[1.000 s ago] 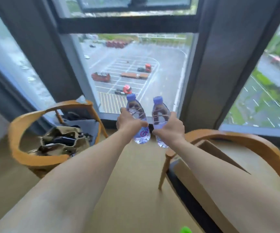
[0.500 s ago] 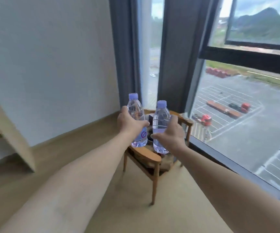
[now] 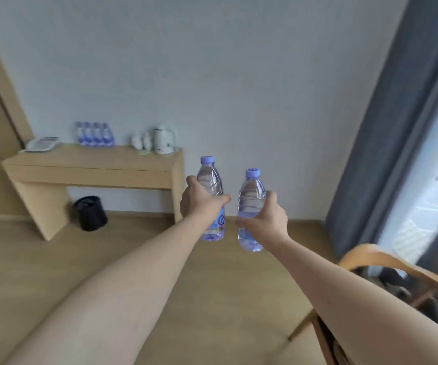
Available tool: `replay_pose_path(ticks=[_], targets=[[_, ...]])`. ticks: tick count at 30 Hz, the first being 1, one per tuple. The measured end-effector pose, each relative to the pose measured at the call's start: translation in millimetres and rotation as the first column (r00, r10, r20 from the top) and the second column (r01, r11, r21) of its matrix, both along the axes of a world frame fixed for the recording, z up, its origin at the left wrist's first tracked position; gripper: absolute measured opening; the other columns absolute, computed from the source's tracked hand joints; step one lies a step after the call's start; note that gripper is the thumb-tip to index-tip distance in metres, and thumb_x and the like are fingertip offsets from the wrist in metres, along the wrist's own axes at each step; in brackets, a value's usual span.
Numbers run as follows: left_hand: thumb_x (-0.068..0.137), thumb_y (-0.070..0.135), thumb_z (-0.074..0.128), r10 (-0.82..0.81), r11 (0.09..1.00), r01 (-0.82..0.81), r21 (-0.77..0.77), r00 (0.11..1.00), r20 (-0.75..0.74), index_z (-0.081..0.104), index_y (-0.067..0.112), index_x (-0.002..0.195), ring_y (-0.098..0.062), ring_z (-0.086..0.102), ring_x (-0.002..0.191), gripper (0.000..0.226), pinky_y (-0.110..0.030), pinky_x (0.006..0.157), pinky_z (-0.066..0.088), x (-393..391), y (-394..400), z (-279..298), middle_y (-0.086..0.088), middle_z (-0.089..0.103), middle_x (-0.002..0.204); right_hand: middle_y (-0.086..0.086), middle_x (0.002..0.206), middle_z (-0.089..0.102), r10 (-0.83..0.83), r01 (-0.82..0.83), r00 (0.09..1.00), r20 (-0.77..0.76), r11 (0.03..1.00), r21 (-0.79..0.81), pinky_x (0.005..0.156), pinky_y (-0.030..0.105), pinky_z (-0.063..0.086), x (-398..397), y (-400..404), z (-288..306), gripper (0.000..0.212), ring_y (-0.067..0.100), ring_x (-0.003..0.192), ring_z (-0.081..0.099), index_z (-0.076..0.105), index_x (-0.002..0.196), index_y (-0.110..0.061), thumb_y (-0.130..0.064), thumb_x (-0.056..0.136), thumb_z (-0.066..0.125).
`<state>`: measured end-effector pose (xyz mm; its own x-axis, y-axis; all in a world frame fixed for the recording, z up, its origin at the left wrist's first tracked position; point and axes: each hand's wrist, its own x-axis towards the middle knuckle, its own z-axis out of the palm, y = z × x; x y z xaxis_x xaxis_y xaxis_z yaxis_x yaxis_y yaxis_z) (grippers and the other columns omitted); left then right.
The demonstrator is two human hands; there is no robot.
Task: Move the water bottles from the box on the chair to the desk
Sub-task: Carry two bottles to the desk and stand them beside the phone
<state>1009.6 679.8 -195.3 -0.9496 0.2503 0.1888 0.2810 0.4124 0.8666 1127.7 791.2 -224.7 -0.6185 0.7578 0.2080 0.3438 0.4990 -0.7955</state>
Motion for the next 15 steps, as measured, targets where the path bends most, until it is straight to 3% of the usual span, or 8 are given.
replay_pose_path(ticks=[5, 9, 12, 15], targets=[[0.05, 0.052, 0.085, 0.213, 0.977, -0.213, 0.006, 0.977, -0.023, 0.038, 0.021, 0.104, -0.025, 0.055, 0.078, 0.078, -0.03, 0.064, 0.043, -83, -25, 12, 0.003, 0.058, 0.09, -0.011, 0.081, 0.056, 0.201, -0.201, 0.98, 0.0, 0.98, 0.019, 0.057, 0.031, 0.039, -107, -2, 14, 0.071, 0.015, 0.073, 0.055, 0.032, 0.097, -0.03, -0.038, 0.049, 0.083], [0.052, 0.051, 0.088, 0.357, 0.933, -0.358, -0.025, 0.934, -0.014, 0.036, 0.023, 0.1, -0.02, 0.05, 0.075, 0.076, -0.026, 0.051, 0.032, -133, -61, 11, 0.009, 0.051, 0.083, -0.01, 0.085, 0.058, 0.338, -0.338, 0.941, -0.004, 0.941, 0.008, 0.058, 0.031, 0.041, -179, -21, 12, 0.071, 0.02, 0.077, 0.059, 0.036, 0.102, -0.028, -0.036, 0.051, 0.084], [0.051, 0.049, 0.089, 0.442, 0.897, -0.441, -0.031, 0.896, 0.028, 0.04, 0.02, 0.104, -0.025, 0.06, 0.084, 0.078, -0.028, 0.062, 0.042, -177, -90, 3, 0.001, 0.062, 0.098, -0.008, 0.09, 0.06, 0.414, -0.414, 0.91, -0.012, 0.91, -0.002, 0.062, 0.033, 0.046, -232, -41, 3, 0.07, 0.023, 0.081, 0.061, 0.037, 0.103, -0.027, -0.036, 0.051, 0.084], [0.05, 0.05, 0.087, 0.485, 0.874, -0.482, -0.059, 0.874, 0.035, 0.04, 0.021, 0.104, -0.027, 0.06, 0.081, 0.077, -0.032, 0.065, 0.046, -222, -115, -6, 0.0, 0.065, 0.099, -0.009, 0.091, 0.06, 0.46, -0.46, 0.888, -0.015, 0.888, -0.005, 0.069, 0.037, 0.052, -287, -63, -7, 0.069, 0.023, 0.083, 0.062, 0.038, 0.103, -0.027, -0.034, 0.053, 0.085]])
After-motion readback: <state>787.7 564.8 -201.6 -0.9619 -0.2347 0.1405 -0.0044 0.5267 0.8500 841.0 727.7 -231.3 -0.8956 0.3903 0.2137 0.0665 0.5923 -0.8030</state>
